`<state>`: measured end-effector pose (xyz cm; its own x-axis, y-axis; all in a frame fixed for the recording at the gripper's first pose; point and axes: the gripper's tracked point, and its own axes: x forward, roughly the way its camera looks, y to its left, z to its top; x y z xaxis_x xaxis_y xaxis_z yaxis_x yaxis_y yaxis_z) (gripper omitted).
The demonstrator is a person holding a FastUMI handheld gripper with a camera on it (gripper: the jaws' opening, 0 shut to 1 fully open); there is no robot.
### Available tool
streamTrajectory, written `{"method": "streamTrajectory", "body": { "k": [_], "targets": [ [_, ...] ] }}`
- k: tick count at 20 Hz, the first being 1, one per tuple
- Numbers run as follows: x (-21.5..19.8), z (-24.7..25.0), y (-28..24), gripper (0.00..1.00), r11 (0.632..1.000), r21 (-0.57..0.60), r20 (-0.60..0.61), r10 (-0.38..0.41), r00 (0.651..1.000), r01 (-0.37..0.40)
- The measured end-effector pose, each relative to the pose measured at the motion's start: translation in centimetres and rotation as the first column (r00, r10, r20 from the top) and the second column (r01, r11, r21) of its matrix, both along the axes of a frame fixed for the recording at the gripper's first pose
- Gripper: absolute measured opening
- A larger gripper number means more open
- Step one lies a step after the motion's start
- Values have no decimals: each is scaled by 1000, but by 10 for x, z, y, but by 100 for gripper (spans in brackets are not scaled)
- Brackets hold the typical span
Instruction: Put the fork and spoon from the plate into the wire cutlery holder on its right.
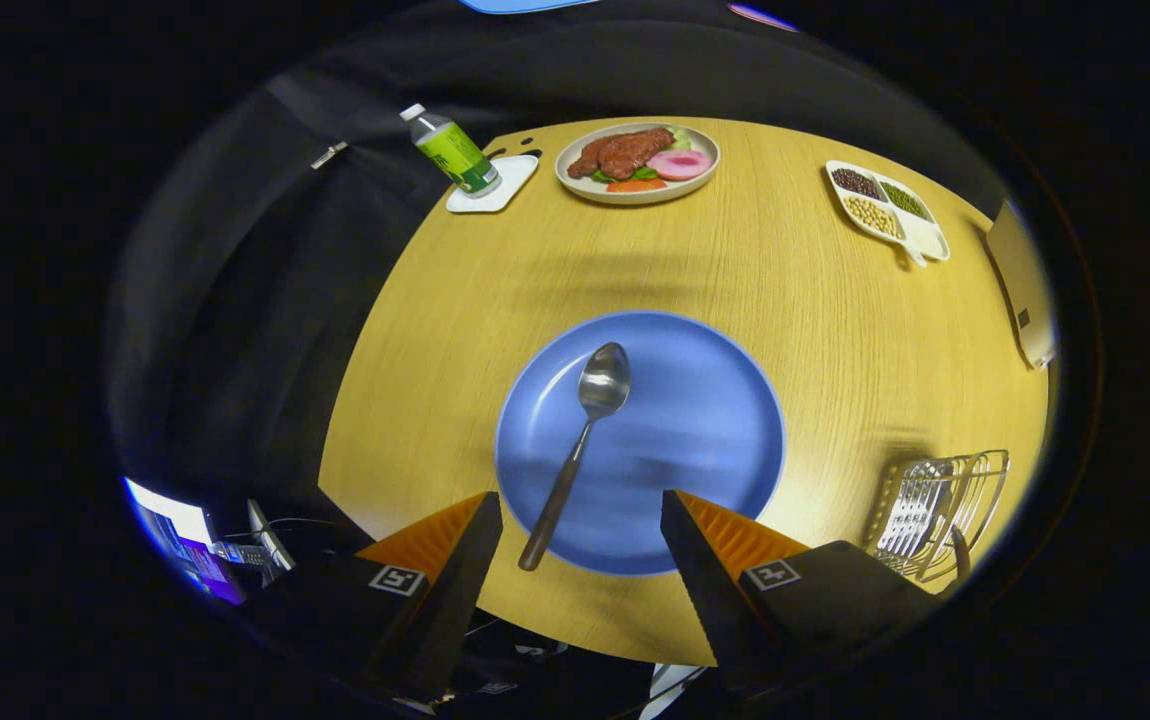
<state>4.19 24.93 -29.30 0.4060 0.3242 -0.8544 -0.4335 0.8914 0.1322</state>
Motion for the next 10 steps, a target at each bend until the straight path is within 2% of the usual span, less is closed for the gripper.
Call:
{"method": "streamTrajectory", "body": {
  "k": [5,10],
  "targets": [
    [12,-33,-3,99,994,-46,-3,-102,995,102],
    [10,-62,1,98,984,-86,-25,-156,987,154]
  ]
}}
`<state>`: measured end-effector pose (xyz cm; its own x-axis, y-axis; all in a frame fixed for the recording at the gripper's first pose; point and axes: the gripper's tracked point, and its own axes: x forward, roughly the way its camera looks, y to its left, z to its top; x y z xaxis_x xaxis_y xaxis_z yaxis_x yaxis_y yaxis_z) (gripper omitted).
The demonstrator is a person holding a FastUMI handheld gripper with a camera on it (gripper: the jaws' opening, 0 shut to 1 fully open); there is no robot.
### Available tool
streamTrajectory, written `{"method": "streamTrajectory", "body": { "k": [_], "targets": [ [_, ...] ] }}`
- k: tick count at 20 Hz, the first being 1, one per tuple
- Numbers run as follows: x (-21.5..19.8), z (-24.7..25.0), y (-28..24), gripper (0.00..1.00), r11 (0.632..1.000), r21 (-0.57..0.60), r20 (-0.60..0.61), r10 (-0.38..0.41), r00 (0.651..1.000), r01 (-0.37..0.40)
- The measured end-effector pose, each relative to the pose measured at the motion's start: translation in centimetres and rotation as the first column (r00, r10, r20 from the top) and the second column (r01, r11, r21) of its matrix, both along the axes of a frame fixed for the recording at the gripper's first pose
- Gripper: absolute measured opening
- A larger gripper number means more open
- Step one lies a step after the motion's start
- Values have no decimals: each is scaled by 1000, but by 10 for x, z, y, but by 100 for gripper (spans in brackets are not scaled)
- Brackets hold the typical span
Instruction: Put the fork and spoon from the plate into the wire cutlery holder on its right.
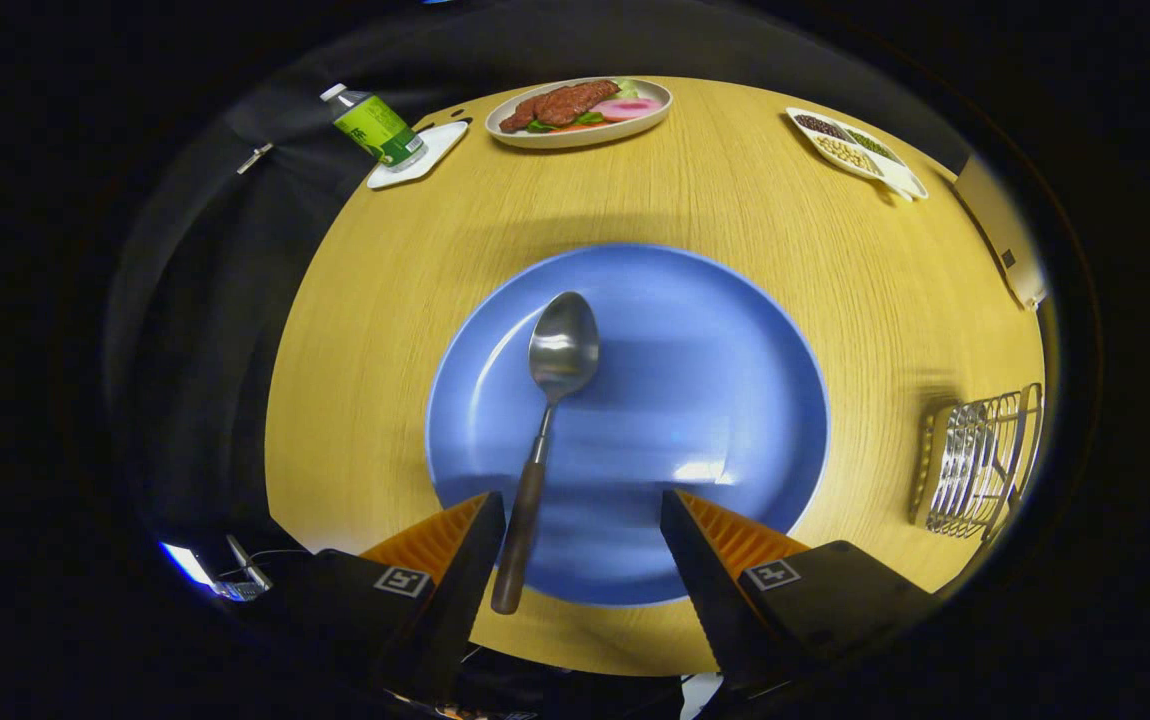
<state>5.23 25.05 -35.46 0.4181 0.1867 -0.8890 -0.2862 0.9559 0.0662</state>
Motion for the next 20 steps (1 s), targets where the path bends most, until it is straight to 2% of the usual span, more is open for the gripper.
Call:
{"method": "streamTrajectory", "body": {
  "k": [1,3,7,9,12,14,20],
  "targets": [
    [-1,-2,1,97,1000,-7,-7,-11,1000,11],
    [3,-4,1,87,999,-23,3,-30,1000,31],
    [-3,-6,3,51,999,-16,-34,-43,999,42],
    [-2,-7,1,42,999,-29,-23,-33,999,32],
    [-4,-10,-1,19,1000,-11,-49,-26,998,26],
    [-9,-11,-1,14,1000,9,-85,-4,996,5],
    [-13,-5,-3,8,990,123,-148,87,985,-69]
  ]
}}
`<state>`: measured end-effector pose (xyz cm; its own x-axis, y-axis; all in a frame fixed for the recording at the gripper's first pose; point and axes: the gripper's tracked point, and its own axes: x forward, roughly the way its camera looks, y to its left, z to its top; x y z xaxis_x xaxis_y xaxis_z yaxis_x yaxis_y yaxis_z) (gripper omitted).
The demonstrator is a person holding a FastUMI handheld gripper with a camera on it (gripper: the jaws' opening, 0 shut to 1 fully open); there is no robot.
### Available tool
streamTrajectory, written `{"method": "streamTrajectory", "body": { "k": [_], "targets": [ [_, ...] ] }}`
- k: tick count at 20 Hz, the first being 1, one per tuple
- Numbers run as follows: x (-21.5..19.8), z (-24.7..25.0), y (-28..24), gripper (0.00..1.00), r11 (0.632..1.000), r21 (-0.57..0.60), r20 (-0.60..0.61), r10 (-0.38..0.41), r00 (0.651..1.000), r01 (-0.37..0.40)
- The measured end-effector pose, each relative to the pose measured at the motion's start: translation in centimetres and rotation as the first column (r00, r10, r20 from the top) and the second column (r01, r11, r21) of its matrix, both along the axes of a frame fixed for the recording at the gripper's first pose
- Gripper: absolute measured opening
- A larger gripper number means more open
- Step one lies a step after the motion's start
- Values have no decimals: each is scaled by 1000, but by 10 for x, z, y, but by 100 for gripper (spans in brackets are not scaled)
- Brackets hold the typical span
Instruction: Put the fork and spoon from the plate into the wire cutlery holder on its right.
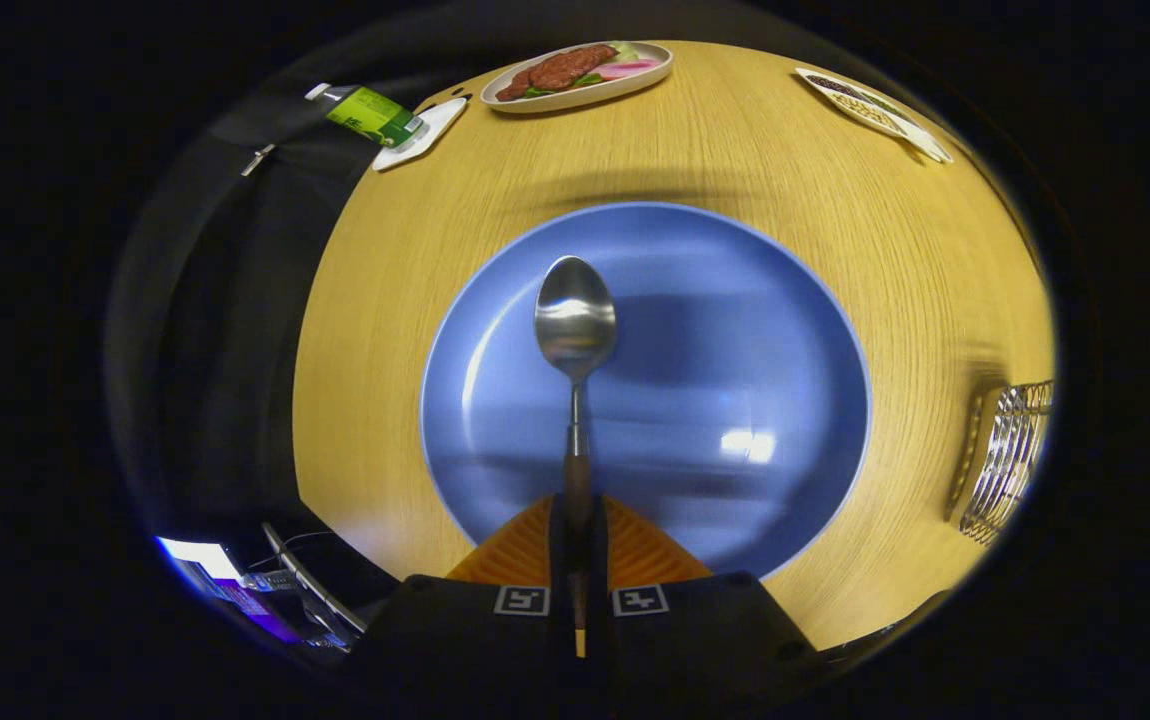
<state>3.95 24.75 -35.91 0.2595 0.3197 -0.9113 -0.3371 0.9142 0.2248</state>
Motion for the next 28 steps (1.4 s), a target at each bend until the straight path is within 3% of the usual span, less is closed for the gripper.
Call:
{"method": "streamTrajectory", "body": {
  "k": [11,20,28],
  "targets": [
    [-17,79,-61,8,995,59,67,73,995,-77],
    [-56,140,-167,8,995,-18,101,99,990,-98],
    [-62,181,-237,8,983,-139,21,122,992,-117]
  ]
}}
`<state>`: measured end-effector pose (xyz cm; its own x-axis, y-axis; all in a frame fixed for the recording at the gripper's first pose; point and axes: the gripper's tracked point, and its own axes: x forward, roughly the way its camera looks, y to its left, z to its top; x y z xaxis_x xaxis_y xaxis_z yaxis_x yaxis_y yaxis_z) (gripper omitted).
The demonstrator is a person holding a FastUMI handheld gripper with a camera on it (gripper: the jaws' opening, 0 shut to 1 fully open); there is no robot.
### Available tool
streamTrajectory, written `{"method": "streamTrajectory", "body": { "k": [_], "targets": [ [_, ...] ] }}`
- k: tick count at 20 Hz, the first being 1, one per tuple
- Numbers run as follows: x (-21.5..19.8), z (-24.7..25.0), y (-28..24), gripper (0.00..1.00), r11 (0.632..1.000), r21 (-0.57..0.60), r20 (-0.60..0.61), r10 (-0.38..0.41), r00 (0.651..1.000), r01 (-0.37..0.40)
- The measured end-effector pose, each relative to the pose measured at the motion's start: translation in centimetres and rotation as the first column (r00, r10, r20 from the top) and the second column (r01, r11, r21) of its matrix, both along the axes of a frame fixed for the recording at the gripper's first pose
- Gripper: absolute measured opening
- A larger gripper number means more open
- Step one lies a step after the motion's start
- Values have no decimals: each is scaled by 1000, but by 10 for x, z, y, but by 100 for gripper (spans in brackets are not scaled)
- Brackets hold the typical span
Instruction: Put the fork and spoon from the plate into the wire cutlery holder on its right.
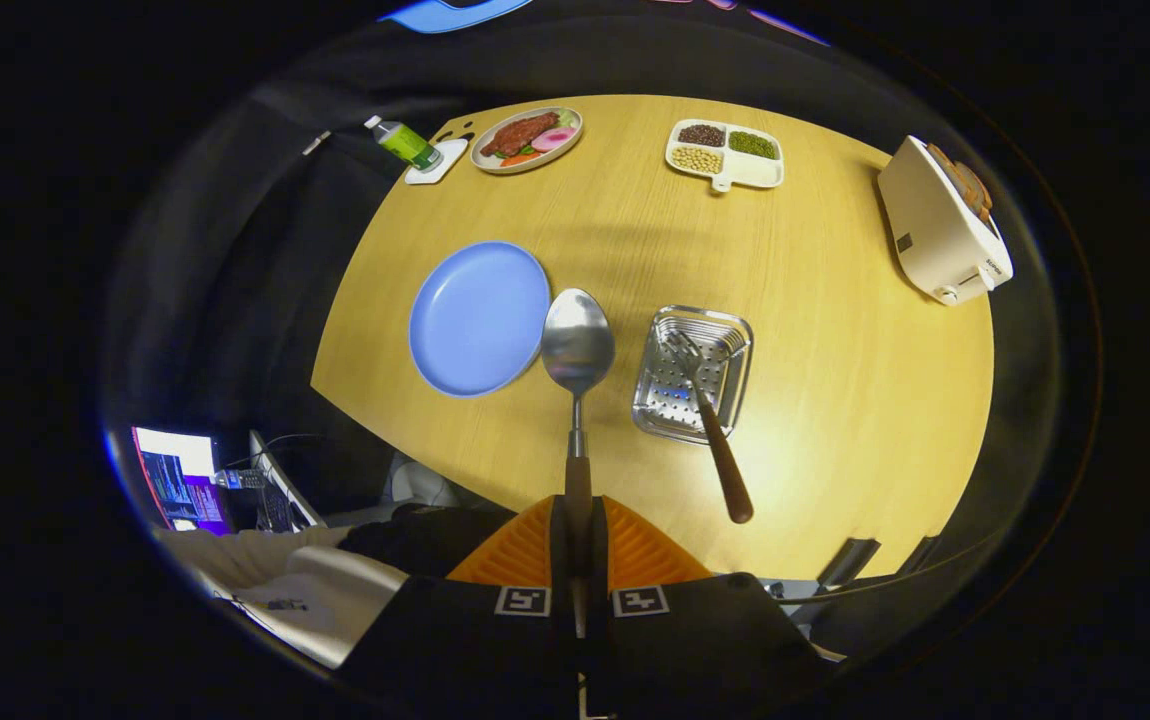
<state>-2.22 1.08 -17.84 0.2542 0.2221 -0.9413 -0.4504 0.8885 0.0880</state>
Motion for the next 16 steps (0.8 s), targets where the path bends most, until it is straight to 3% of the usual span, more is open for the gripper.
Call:
{"method": "streamTrajectory", "body": {
  "k": [6,16],
  "targets": [
    [18,13,-40,8,989,-138,-122,30,992,-47],
    [47,-11,-57,8,928,-315,-348,80,934,-197]
  ]
}}
